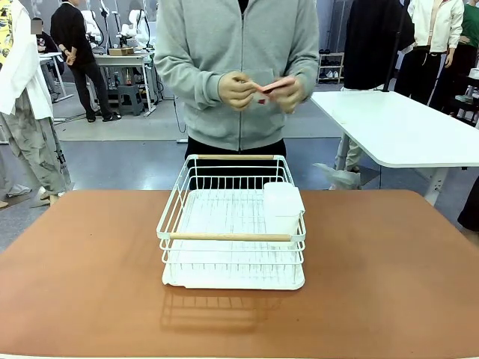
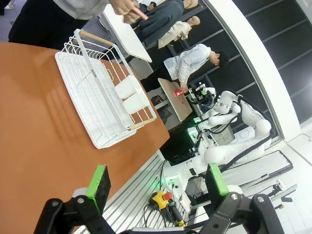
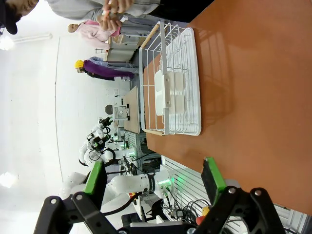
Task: Clean the table.
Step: Pick up the Lint Roller when the human hands it over.
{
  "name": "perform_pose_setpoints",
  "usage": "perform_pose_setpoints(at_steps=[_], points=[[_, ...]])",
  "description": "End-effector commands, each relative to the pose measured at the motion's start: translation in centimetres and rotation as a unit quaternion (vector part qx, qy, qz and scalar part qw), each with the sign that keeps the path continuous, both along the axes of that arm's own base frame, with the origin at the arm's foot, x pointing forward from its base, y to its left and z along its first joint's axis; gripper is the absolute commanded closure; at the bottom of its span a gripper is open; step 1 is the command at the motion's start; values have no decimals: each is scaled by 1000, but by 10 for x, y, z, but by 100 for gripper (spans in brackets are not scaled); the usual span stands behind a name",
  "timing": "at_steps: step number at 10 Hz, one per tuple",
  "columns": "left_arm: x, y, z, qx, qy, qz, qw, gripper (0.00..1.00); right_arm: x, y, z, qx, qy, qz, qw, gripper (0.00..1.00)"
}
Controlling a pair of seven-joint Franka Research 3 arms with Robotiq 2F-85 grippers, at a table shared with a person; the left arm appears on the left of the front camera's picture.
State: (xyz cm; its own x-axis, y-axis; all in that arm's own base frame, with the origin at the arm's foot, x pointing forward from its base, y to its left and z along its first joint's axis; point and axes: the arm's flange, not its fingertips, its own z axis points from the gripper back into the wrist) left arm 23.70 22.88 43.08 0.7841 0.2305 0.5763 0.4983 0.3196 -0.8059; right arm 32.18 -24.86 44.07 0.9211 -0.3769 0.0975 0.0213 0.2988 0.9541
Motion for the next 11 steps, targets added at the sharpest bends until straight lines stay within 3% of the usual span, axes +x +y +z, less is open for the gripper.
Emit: perform_pose_setpoints(at_steps=[1, 11], points=[[-3, 0, 0, -2, -2, -2, 1000, 0, -1, 1, 6, 5, 7, -3, 1000, 0], [-3, 0, 0, -2, -2, -2, 1000, 0, -1, 1, 6, 5, 7, -3, 1000, 0]])
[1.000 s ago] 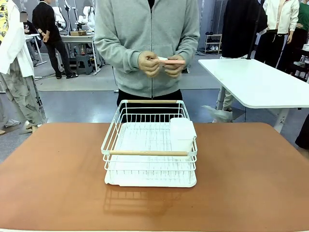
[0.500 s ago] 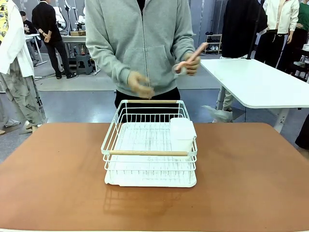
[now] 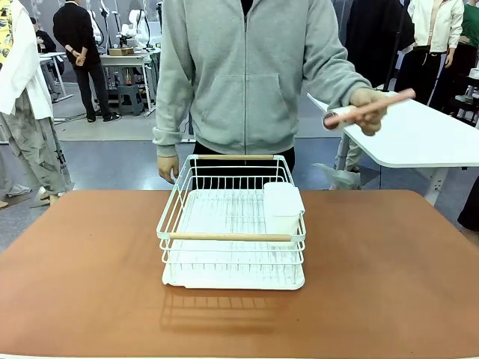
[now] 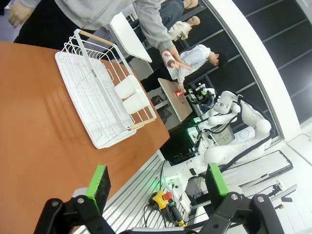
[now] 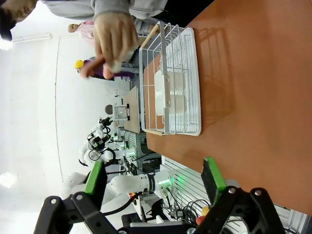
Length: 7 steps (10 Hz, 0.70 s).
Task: Clean the table.
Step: Pick up the Lint Roller when the human hands it over.
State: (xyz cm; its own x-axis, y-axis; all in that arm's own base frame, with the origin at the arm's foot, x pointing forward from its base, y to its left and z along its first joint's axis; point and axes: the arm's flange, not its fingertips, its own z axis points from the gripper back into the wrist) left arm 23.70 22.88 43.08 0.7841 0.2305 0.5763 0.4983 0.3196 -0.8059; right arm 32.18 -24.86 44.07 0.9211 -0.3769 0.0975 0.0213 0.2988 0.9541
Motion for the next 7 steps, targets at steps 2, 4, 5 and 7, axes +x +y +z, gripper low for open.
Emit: perform_pose_setpoints(at_steps=[2, 4, 5, 7], points=[[-3, 0, 0, -2, -2, -2, 1000, 0, -1, 1, 6, 5, 7, -3, 1000, 0], [-3, 0, 0, -2, -2, -2, 1000, 0, -1, 1, 6, 5, 7, -3, 1000, 0], [-3, 0, 0, -2, -2, -2, 1000, 0, -1, 1, 6, 5, 7, -3, 1000, 0], [-3, 0, 0, -2, -2, -2, 1000, 0, -1, 12, 18, 11, 11, -26, 1000, 0]])
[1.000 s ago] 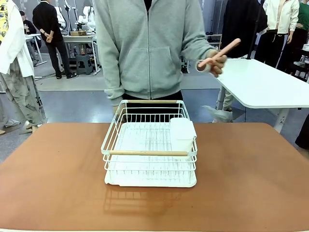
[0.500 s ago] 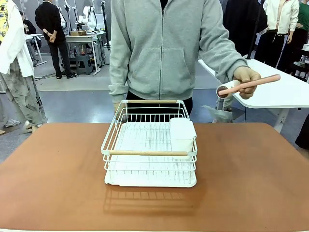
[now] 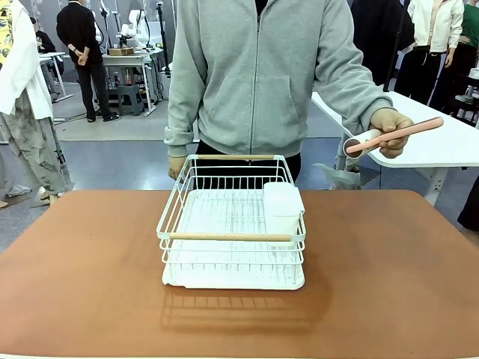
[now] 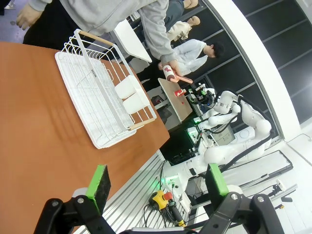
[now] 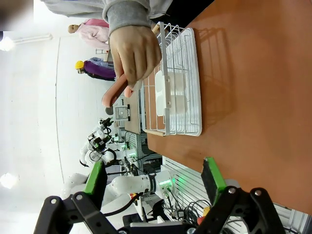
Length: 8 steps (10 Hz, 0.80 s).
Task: Clean the table.
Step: Pick up the Lint Roller when the human hands it over.
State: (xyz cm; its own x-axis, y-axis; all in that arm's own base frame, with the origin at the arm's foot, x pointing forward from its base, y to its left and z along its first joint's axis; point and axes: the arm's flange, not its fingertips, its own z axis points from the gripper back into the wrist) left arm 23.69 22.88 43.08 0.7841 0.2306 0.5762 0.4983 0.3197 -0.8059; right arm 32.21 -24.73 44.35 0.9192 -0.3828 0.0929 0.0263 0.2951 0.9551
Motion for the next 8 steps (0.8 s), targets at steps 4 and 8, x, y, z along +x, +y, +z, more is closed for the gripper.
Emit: perform_pose_setpoints(at_steps=[4, 8], points=[[-3, 0, 0, -2, -2, -2, 1000, 0, -3, 69, 70, -20, 149, -144, 978, 0], [-3, 0, 0, -2, -2, -2, 1000, 0, 10, 135, 88, -26, 214, -182, 959, 0]])
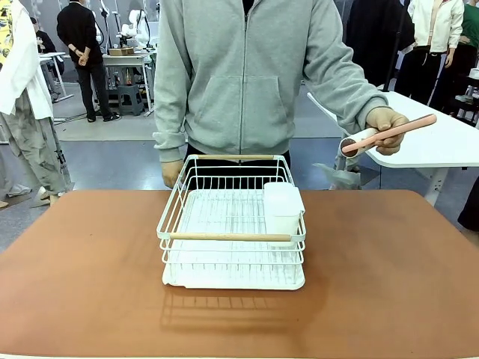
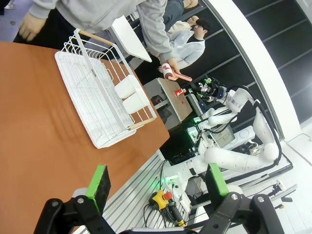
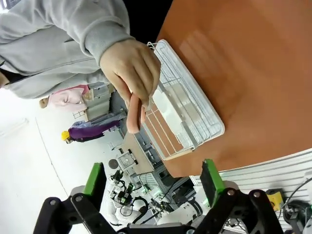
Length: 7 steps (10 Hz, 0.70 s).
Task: Clean the table.
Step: Pick up the Lint Roller when the human hands it over.
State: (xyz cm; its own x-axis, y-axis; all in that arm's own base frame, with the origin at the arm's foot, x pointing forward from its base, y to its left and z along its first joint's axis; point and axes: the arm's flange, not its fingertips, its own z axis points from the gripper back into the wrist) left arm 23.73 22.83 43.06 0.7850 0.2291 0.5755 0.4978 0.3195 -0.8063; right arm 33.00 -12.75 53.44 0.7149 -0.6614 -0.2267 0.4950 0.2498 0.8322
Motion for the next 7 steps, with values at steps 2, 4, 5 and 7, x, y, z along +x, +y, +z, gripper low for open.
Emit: perform_pose_setpoints(at_steps=[2, 4, 5, 7], points=[[-3, 1, 1, -3, -3, -1, 1000, 0, 11, 40, -8, -28, 21, -26, 999, 0], [-3, 1, 1, -3, -3, -1, 1000, 0, 16, 58, -11, -41, 19, -23, 999, 0], [-3, 1, 1, -3, -3, -1, 1000, 0, 20, 66, -14, -43, 16, -22, 999, 0], [-3, 1, 1, -3, -3, -1, 1000, 0, 28, 84, -19, -58, 3, -19, 998, 0]])
